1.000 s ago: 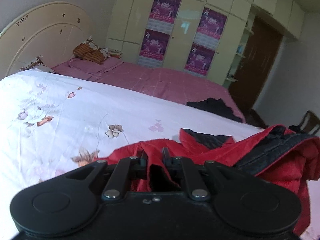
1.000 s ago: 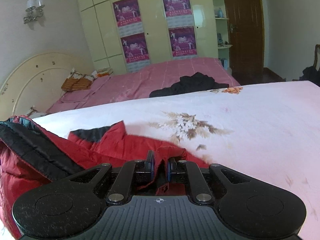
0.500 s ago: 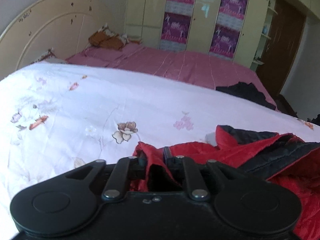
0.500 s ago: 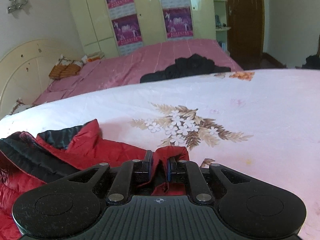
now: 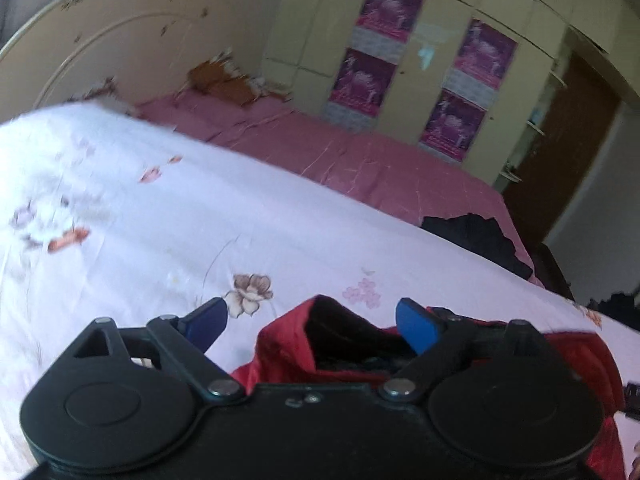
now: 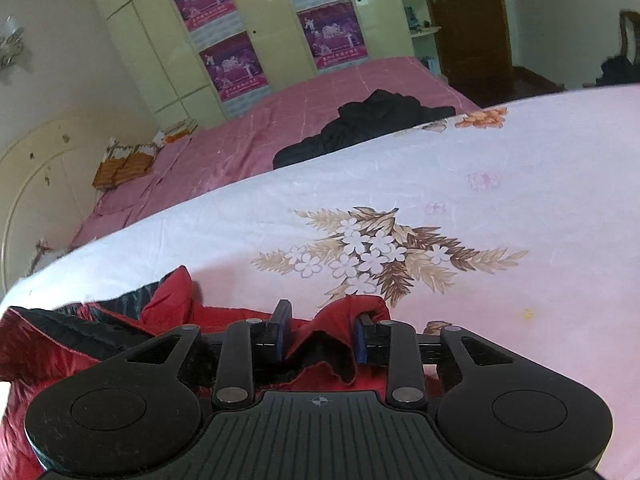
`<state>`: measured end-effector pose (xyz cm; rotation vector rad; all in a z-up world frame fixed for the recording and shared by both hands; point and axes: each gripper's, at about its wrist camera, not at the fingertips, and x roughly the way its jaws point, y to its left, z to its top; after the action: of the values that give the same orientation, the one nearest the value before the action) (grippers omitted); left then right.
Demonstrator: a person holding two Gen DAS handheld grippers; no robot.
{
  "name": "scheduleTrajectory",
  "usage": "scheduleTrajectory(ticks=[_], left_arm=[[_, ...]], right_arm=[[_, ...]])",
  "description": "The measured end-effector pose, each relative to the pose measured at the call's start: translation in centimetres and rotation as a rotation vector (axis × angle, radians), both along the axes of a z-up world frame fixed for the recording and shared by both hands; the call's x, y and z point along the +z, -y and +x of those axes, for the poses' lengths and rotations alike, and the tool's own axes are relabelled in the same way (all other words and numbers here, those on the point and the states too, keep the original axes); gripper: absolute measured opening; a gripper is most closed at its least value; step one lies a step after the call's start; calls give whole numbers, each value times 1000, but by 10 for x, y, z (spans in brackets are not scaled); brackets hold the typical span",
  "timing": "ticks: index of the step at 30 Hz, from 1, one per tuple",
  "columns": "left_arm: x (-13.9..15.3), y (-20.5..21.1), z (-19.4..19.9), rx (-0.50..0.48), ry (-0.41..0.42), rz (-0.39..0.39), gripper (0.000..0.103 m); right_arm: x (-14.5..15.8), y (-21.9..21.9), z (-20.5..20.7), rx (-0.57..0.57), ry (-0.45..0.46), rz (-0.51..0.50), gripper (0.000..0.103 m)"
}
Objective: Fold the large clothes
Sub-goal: 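Press the folded red jacket flat with both open grippers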
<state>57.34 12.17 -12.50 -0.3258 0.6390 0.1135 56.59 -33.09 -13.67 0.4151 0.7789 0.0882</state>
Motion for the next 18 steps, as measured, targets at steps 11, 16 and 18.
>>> scheduleTrajectory(ticks=[11, 16, 18], left_arm=[[0, 39, -18, -130, 34, 164, 80], [-11, 60, -12, -185, -12, 214, 71], [-19, 65, -8, -184, -40, 216, 69]], right_arm=[[24, -5, -8, -25, 152, -95, 103], [25, -31, -12, 88, 194, -195, 103], [15, -47, -12, 139, 177, -252, 99]])
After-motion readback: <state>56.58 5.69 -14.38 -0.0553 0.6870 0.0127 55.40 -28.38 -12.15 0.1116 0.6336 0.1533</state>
